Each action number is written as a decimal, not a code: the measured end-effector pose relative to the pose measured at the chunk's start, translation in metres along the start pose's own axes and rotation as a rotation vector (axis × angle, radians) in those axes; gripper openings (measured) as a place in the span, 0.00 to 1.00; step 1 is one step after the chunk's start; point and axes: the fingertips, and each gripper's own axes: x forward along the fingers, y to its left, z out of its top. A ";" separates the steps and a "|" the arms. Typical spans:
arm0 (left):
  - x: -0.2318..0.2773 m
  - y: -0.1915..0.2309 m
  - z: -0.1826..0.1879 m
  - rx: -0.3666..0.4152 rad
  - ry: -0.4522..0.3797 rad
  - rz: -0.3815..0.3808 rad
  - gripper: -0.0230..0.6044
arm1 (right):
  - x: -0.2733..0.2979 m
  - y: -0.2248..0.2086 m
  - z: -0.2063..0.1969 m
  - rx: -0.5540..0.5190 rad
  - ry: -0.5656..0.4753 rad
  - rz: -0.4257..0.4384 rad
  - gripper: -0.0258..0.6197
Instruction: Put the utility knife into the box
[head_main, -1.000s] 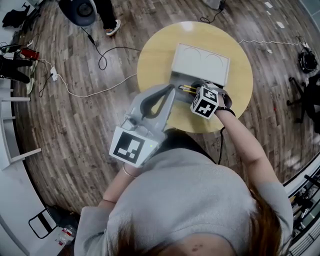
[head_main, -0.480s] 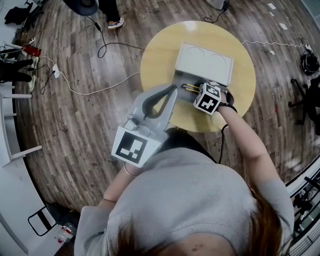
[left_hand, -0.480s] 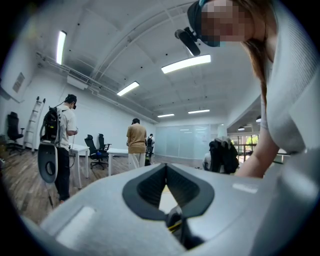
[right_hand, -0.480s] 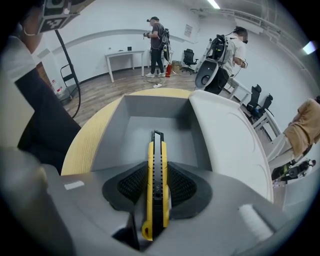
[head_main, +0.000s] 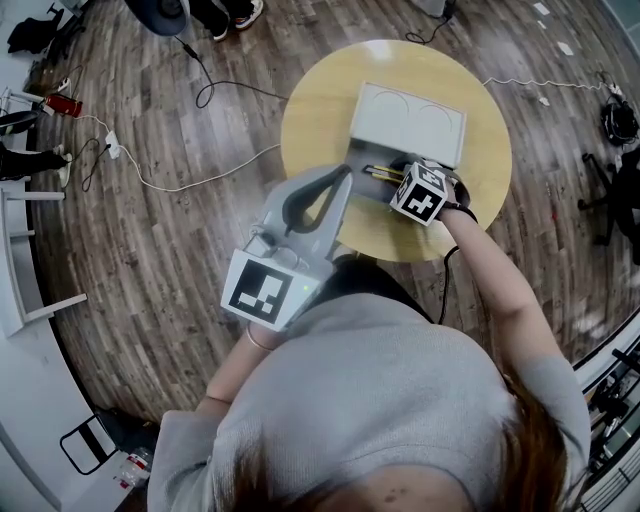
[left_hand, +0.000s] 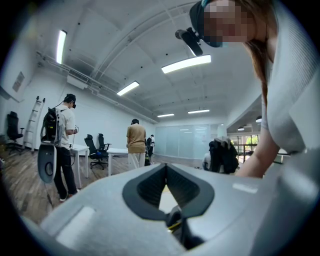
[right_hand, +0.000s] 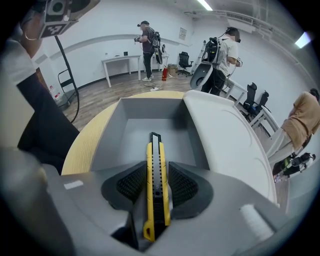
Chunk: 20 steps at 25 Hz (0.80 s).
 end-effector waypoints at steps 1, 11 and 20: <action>0.000 0.000 0.000 0.001 0.000 -0.001 0.03 | -0.001 0.000 0.000 0.006 -0.008 -0.004 0.25; 0.005 -0.005 -0.002 -0.002 -0.005 -0.037 0.03 | -0.048 -0.010 0.031 0.120 -0.189 -0.101 0.24; 0.018 -0.011 0.008 0.018 -0.043 -0.074 0.03 | -0.181 -0.017 0.086 0.238 -0.579 -0.333 0.18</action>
